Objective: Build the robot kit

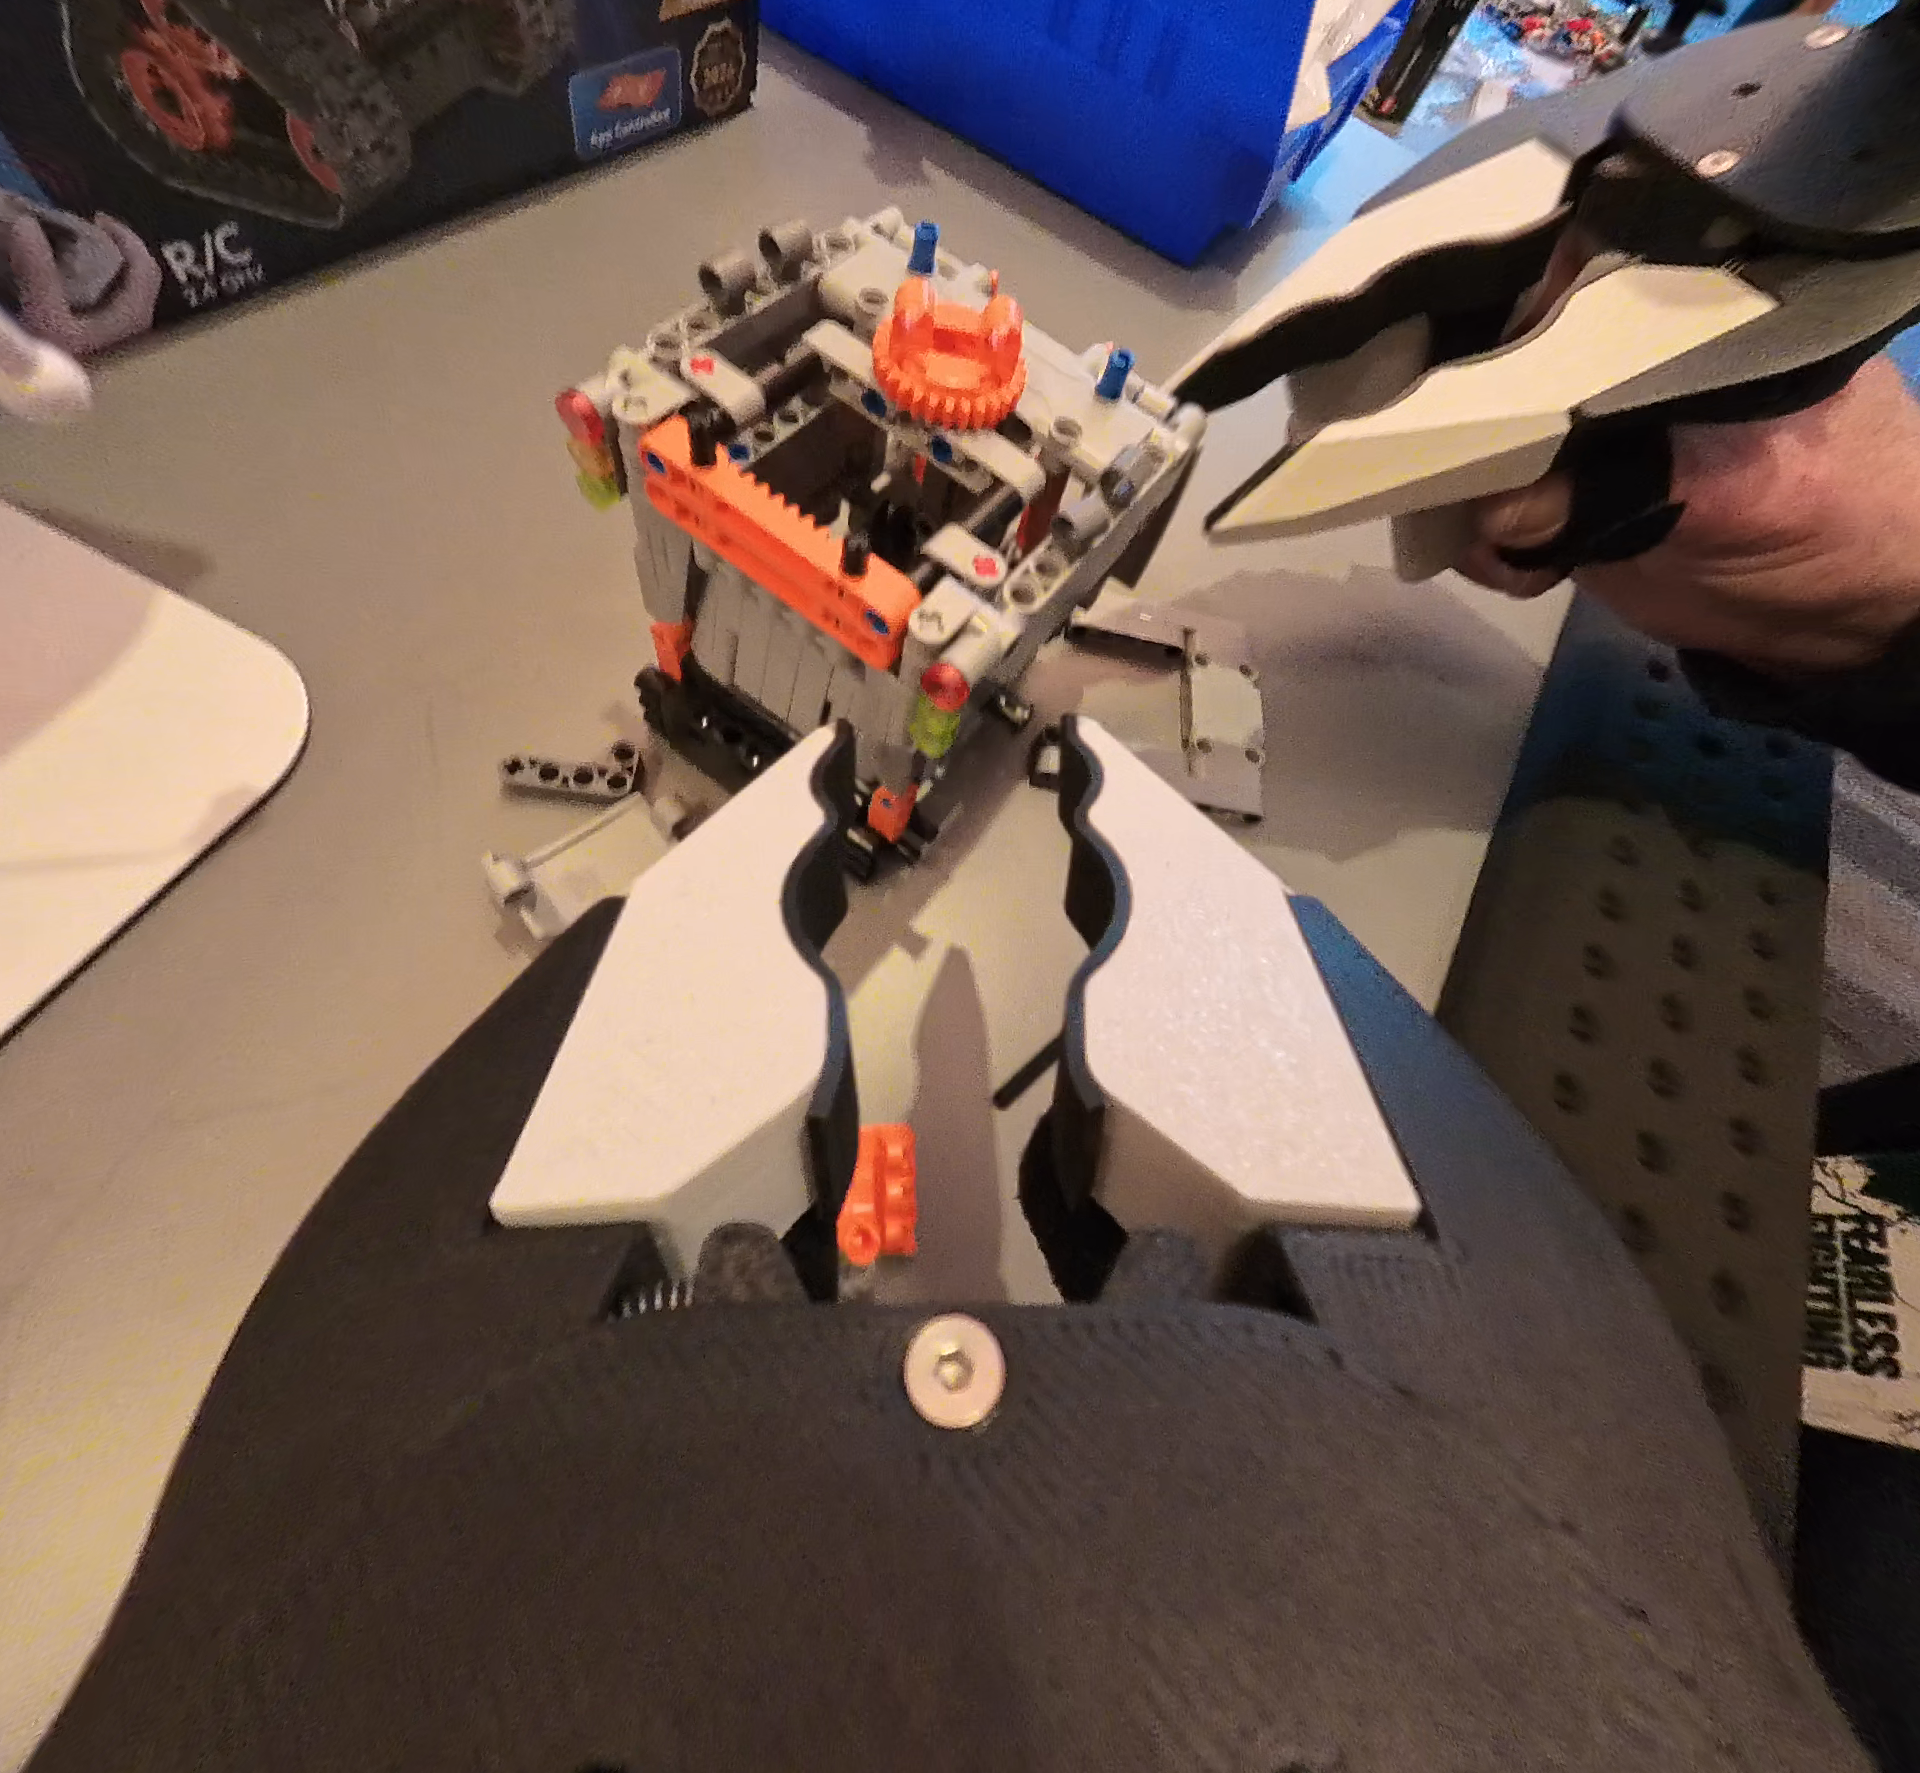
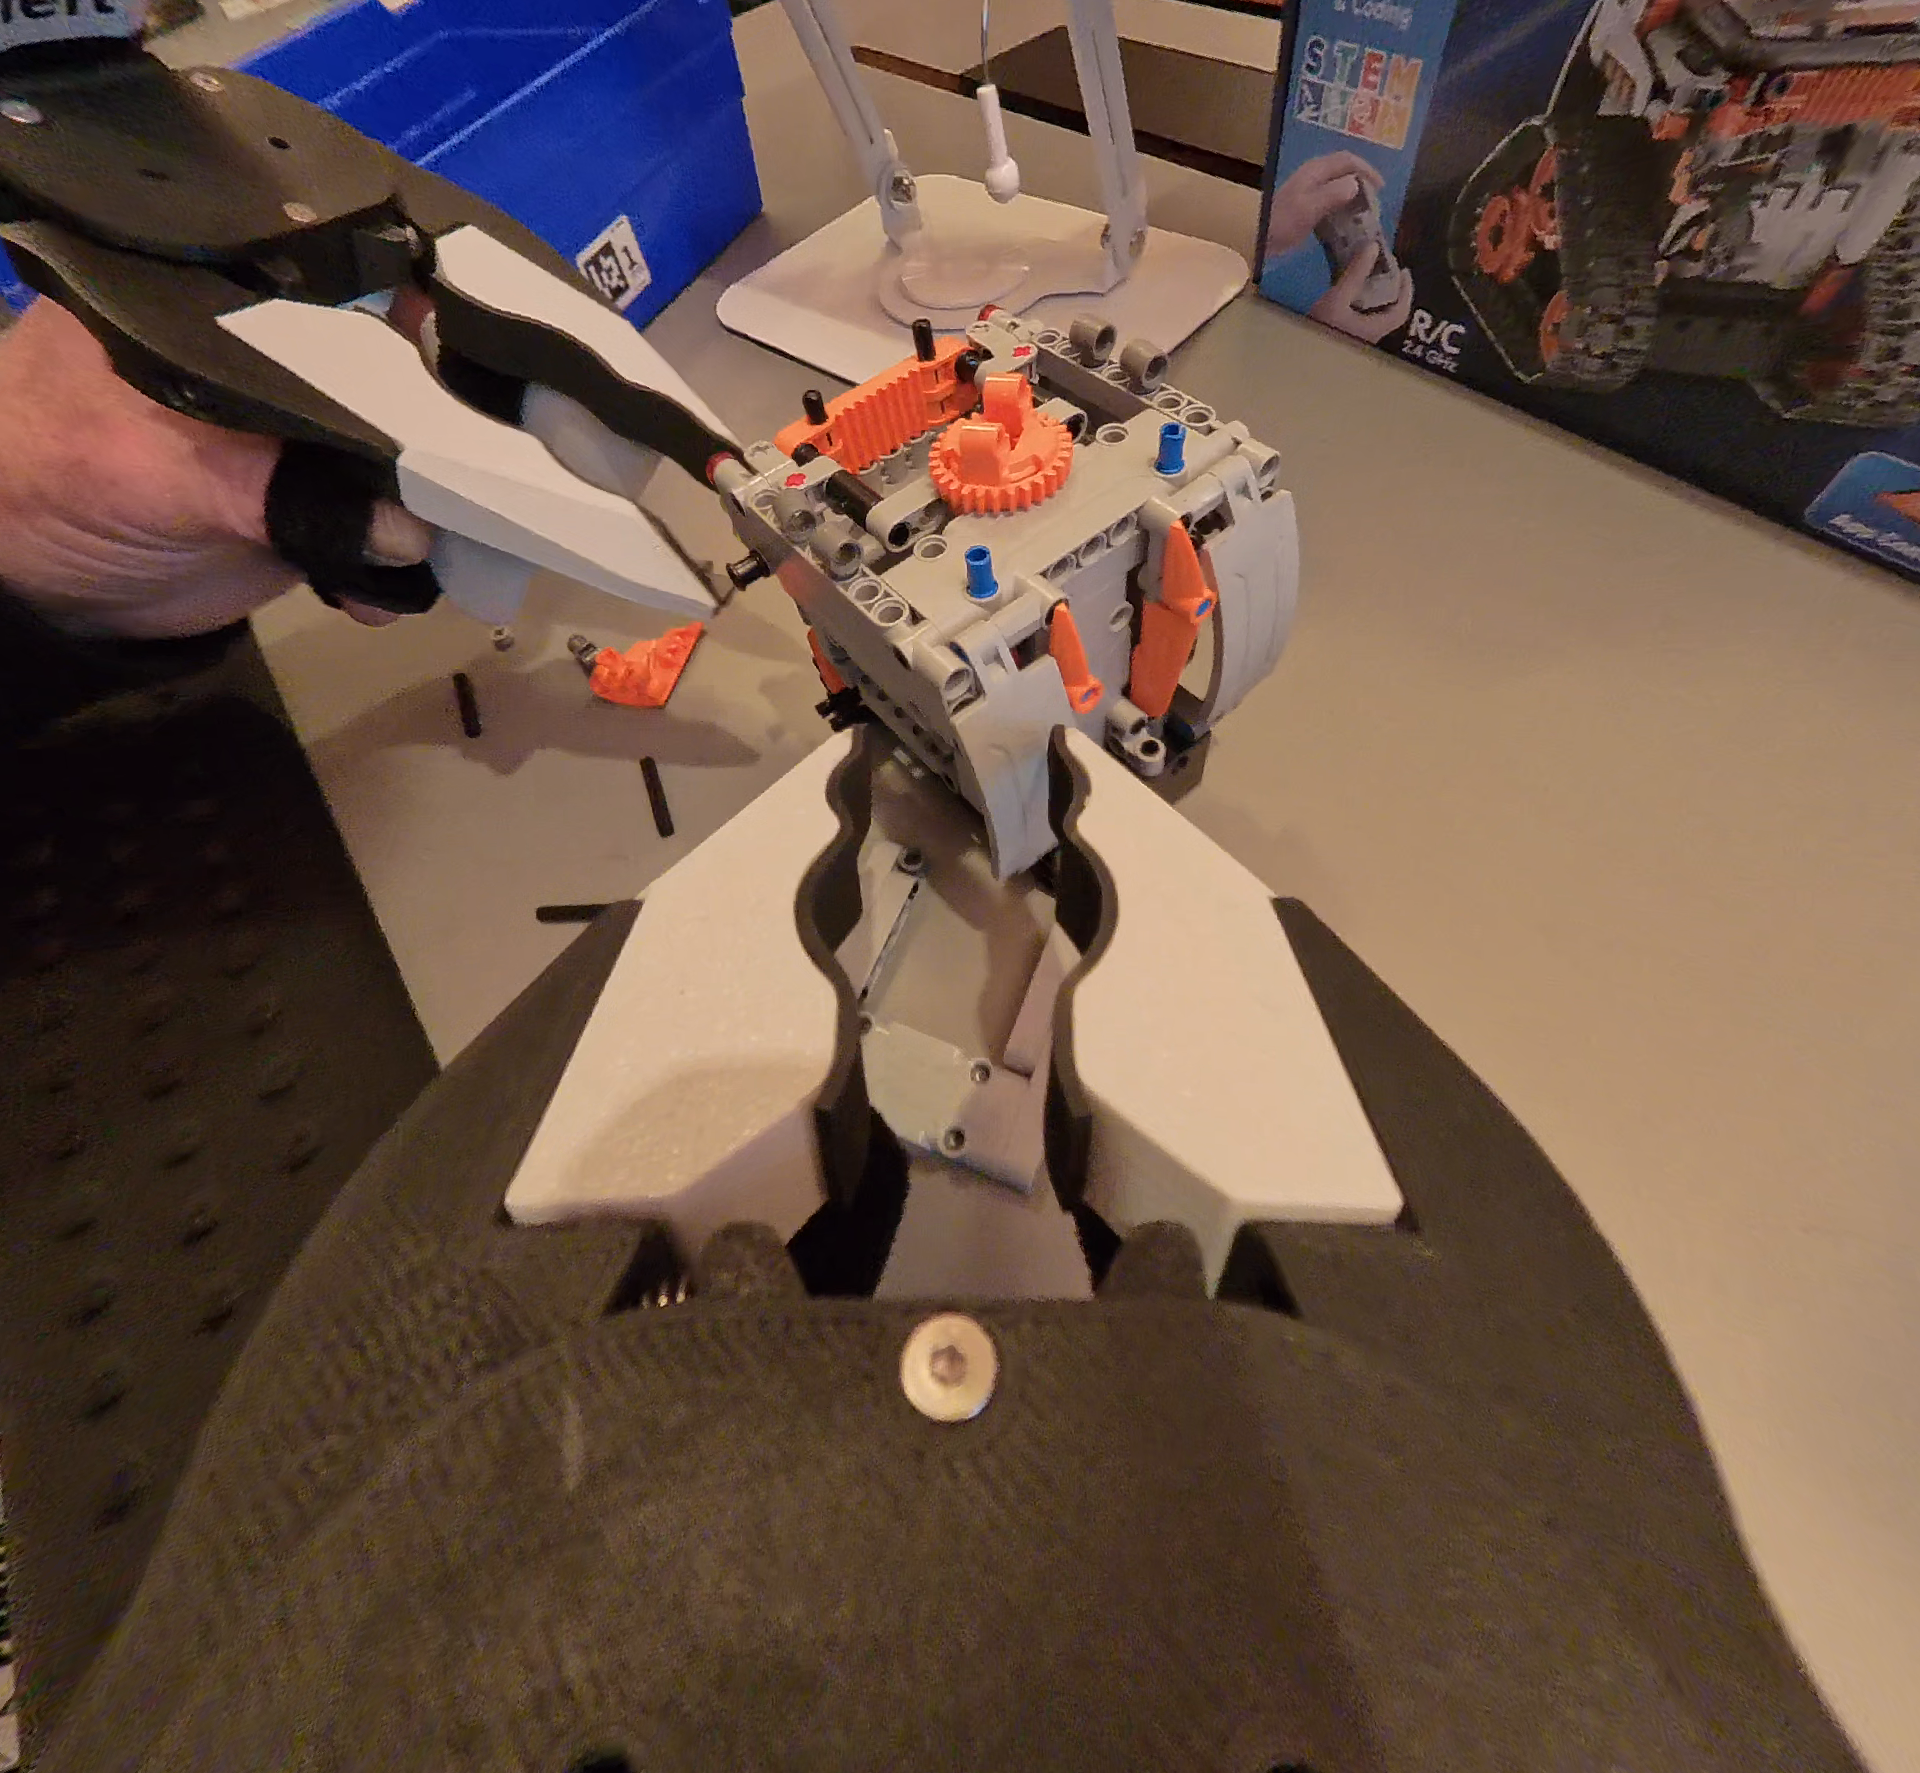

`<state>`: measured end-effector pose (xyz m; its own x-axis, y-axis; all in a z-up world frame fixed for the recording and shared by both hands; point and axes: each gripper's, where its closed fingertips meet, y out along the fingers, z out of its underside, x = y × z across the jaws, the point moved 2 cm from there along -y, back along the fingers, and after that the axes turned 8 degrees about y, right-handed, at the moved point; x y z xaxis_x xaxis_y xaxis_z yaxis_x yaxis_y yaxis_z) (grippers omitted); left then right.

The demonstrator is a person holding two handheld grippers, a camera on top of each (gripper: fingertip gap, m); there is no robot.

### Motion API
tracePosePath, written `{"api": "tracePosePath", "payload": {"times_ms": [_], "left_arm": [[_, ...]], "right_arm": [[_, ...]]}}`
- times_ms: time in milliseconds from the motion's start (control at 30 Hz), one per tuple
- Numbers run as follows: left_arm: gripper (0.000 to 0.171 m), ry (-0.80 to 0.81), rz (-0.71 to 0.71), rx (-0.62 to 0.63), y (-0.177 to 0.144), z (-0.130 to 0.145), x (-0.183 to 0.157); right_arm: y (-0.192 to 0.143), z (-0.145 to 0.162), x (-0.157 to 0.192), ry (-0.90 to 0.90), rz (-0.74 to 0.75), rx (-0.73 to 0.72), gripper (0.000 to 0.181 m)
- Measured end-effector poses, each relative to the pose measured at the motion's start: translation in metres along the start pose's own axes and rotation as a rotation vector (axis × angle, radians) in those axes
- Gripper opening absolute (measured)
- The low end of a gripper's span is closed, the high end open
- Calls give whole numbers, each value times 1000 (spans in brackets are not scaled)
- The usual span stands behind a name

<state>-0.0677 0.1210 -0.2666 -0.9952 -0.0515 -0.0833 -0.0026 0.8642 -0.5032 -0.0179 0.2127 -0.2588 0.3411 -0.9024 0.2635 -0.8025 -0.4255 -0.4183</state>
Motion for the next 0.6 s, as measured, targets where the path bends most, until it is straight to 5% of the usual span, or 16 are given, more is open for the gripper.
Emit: {"api": "tracePosePath", "payload": {"times_ms": [233,367,600], "left_arm": [[27,5,-33,-6,7,-6,7],[32,77,-131,-38,-4,-17,9],[24,339,-90,15,2,-36,-14]], "right_arm": [[4,-5,-7,-5,-4,10,17],[-9,-18,-2,-171,86,-12,17],[11,-30,30,-354,-93,68,16]]}}
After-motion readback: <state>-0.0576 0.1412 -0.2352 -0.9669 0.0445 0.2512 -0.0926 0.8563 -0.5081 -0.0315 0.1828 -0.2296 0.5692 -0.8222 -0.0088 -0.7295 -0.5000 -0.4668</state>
